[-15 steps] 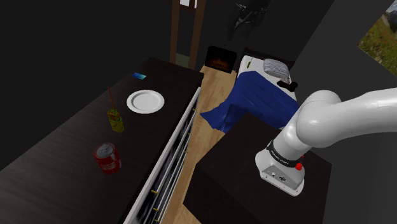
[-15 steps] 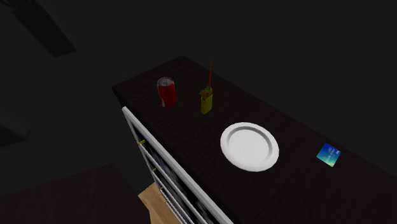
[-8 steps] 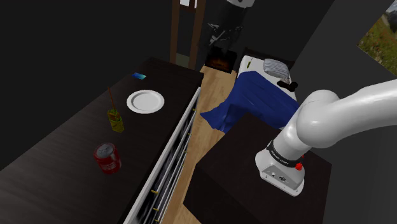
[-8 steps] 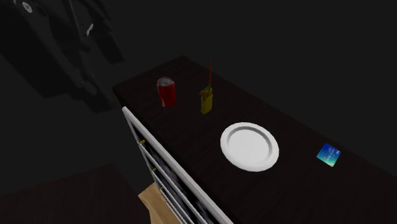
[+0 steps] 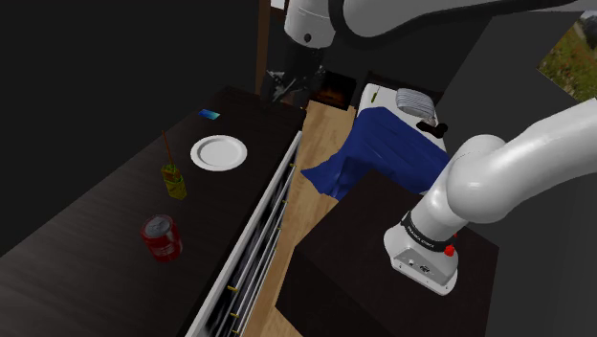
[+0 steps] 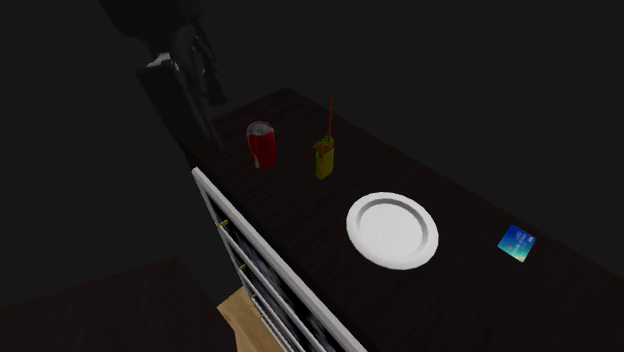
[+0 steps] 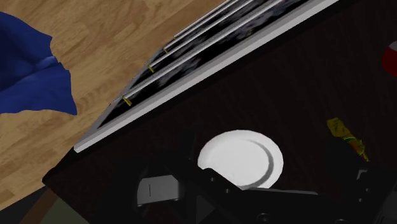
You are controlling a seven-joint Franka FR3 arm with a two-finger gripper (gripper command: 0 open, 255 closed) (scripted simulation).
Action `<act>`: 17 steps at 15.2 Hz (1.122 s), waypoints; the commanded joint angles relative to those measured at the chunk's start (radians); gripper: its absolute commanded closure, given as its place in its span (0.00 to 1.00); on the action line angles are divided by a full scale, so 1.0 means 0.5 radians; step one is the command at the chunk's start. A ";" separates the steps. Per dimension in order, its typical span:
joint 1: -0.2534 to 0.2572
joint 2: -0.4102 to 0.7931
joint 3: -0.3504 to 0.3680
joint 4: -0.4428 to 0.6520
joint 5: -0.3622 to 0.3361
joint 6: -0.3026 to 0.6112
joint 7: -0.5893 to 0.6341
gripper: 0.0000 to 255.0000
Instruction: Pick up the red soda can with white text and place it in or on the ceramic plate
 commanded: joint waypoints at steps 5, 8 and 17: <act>0.001 0.386 0.216 0.139 -0.059 0.193 0.289 0.00; 0.002 0.606 0.314 0.240 -0.142 0.273 0.456 0.00; 0.138 1.347 0.446 0.683 -0.556 0.386 0.997 0.00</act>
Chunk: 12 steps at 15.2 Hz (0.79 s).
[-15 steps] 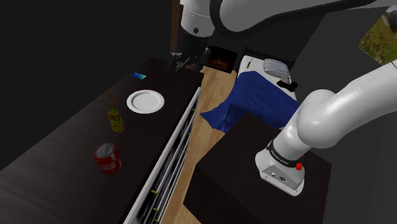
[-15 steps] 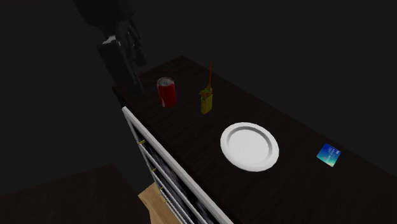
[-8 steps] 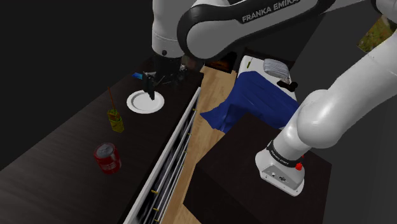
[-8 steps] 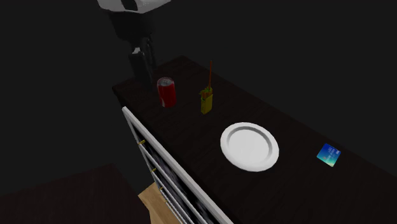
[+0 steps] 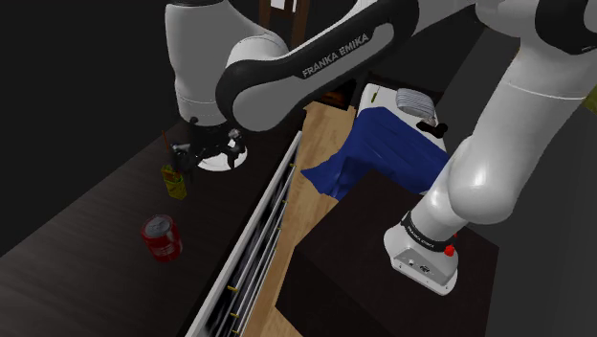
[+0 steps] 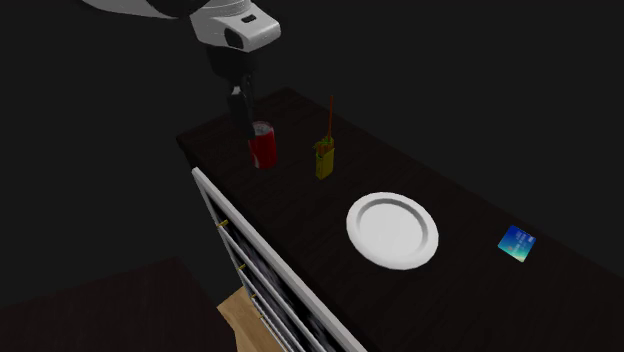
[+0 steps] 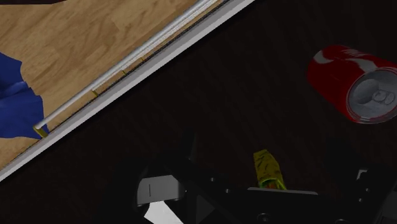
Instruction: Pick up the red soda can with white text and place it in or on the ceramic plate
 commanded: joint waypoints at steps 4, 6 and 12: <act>0.165 0.414 -0.035 0.327 -0.215 -0.017 0.241 0.00; 0.246 0.576 -0.063 0.477 -0.279 -0.037 0.313 0.00; 0.499 1.065 -0.152 1.010 -0.400 -0.142 0.451 0.00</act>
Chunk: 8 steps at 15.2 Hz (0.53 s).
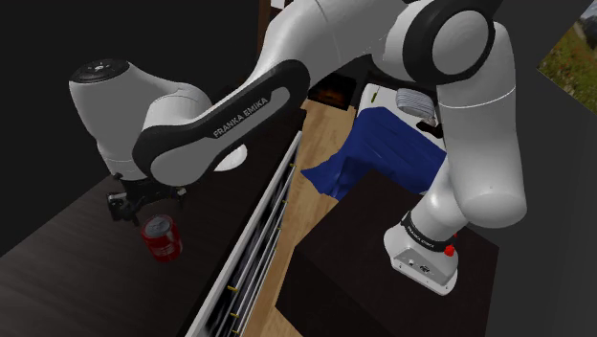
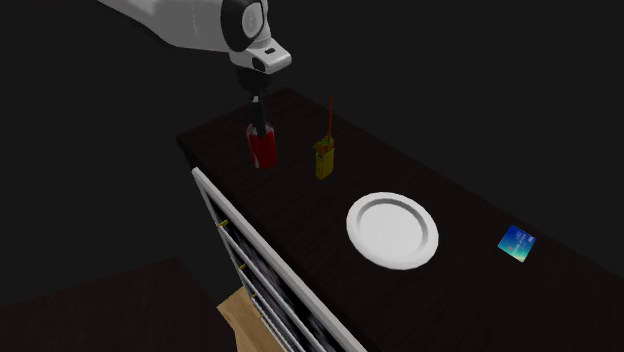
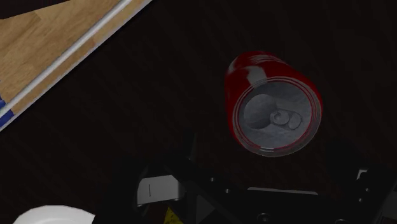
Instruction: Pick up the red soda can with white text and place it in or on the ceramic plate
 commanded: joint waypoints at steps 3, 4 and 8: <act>0.061 0.133 -0.031 0.117 -0.033 0.007 0.030 0.00; 0.065 0.148 -0.037 0.115 -0.040 0.024 0.034 0.00; 0.082 0.222 -0.064 0.110 -0.073 0.100 0.052 0.00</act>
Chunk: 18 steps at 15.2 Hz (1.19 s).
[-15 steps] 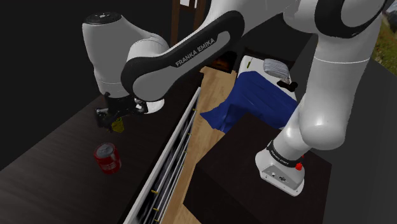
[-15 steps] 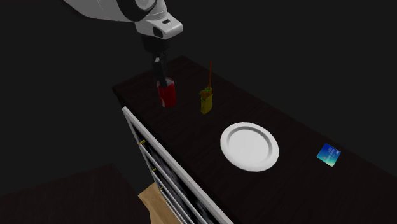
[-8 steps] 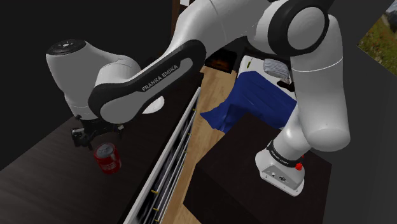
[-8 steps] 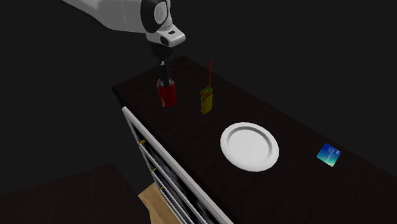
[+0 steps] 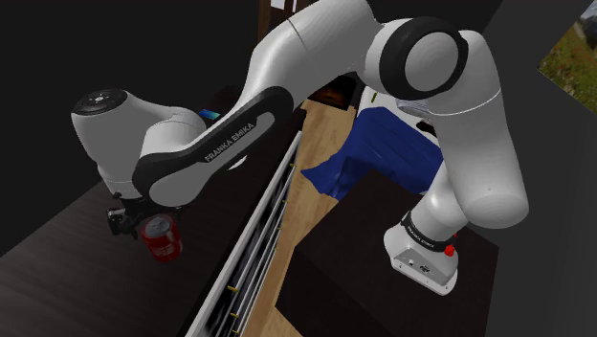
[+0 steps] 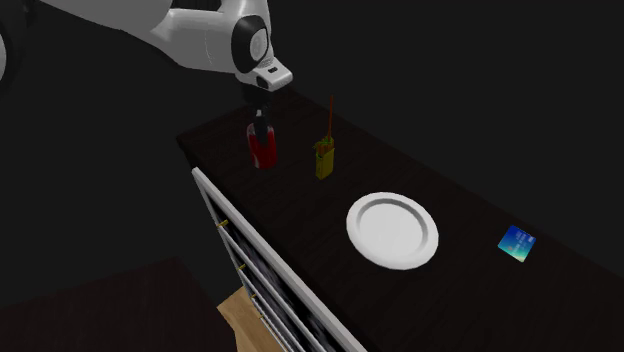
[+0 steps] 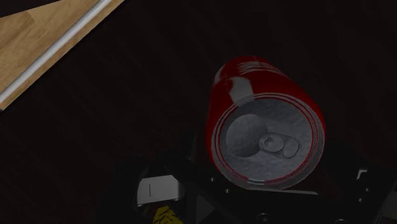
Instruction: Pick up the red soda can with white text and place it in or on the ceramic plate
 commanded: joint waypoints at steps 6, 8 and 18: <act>0.002 0.017 -0.007 -0.004 -0.008 0.020 0.002 0.00; 0.002 0.017 -0.007 -0.003 -0.008 0.020 0.002 0.00; 0.002 0.017 -0.007 -0.004 -0.008 0.020 0.002 1.00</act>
